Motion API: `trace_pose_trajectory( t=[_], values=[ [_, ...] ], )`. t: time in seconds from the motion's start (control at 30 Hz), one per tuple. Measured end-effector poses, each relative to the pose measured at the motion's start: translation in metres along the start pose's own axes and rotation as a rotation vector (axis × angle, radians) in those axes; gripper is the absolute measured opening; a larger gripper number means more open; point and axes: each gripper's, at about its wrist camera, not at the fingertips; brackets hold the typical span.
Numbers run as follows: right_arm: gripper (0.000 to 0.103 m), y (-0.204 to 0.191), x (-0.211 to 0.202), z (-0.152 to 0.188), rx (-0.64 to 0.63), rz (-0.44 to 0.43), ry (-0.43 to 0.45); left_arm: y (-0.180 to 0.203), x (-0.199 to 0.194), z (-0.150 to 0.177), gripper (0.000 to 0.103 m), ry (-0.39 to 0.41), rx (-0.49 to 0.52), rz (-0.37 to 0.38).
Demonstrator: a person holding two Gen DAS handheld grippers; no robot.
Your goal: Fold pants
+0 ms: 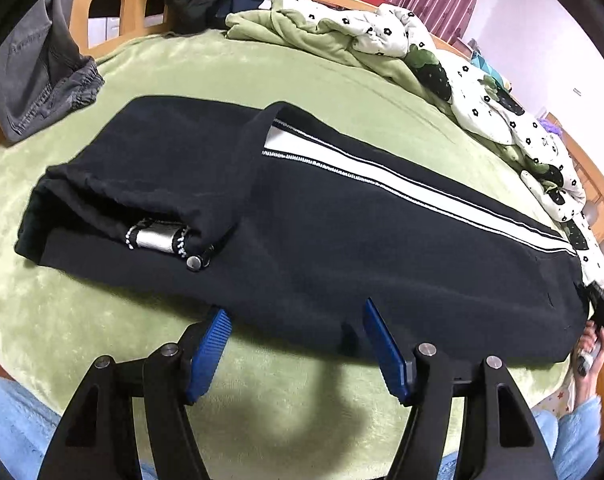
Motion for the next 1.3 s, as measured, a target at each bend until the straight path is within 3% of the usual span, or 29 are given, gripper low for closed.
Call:
trace_pose_trajectory(
  t=[0.07, 0.2, 0.23, 0.33, 0.37, 0.43, 0.57, 0.63, 0.67, 0.7, 0.73, 0.87, 1.07, 1.2, 1.27, 1.3],
  values=[
    [0.046, -0.012, 0.000, -0.011, -0.035, 0.030, 0.031, 0.001, -0.003, -0.002, 0.065, -0.009, 0.004, -0.013],
    [0.044, -0.018, -0.020, -0.023, -0.068, -0.100, 0.072, 0.004, -0.017, -0.001, 0.065, 0.021, 0.004, -0.035],
    [0.045, -0.015, -0.018, -0.021, -0.051, -0.096, 0.072, 0.004, -0.021, 0.000, 0.065, 0.027, 0.008, -0.048],
    [0.050, -0.006, -0.002, -0.011, -0.092, 0.040, 0.049, -0.003, -0.031, 0.005, 0.065, 0.038, 0.003, -0.092],
    [0.051, -0.001, -0.002, -0.009, -0.098, 0.045, 0.043, -0.006, -0.033, 0.006, 0.065, 0.046, 0.003, -0.099],
    [0.052, 0.007, -0.014, -0.003, -0.107, 0.040, 0.046, -0.013, -0.035, 0.005, 0.065, 0.056, -0.002, -0.118],
    [0.055, 0.004, -0.052, 0.015, -0.192, 0.157, 0.111, -0.021, -0.026, -0.010, 0.065, 0.085, 0.017, -0.121],
    [0.055, -0.002, -0.065, 0.023, -0.230, 0.198, 0.127, -0.024, -0.007, -0.018, 0.064, 0.042, 0.043, -0.167],
    [0.055, -0.006, -0.073, 0.031, -0.256, 0.224, 0.143, -0.024, 0.001, -0.020, 0.057, 0.026, 0.048, -0.189],
    [0.055, -0.011, -0.081, 0.039, -0.285, 0.245, 0.161, -0.027, 0.011, -0.021, 0.033, 0.013, 0.049, -0.239],
    [0.055, -0.017, -0.089, 0.047, -0.319, 0.264, 0.181, -0.030, 0.017, -0.024, 0.018, 0.022, 0.055, -0.248],
    [0.062, -0.037, -0.122, 0.084, -0.389, 0.283, 0.270, -0.053, 0.011, -0.052, 0.014, 0.130, 0.056, -0.312],
    [0.064, -0.078, -0.116, 0.133, -0.435, 0.274, 0.246, -0.121, 0.027, -0.112, 0.014, 0.189, -0.010, -0.273],
    [0.064, -0.118, -0.084, 0.175, -0.491, 0.250, 0.170, -0.157, 0.056, -0.144, 0.015, 0.153, -0.074, -0.138],
    [0.064, -0.143, -0.060, 0.196, -0.547, 0.235, 0.132, -0.168, 0.069, -0.151, 0.019, 0.096, -0.071, -0.076],
    [0.064, -0.154, -0.050, 0.204, -0.573, 0.229, 0.117, -0.169, 0.072, -0.148, 0.025, 0.078, -0.068, -0.060]
  ],
)
Point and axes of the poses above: each gripper's, at about its wrist camera, not at the fingertips, and x roughly the way its jaws point, y to its right, z to its underside, and after that the axes turned 15 degrees about x, right-handed
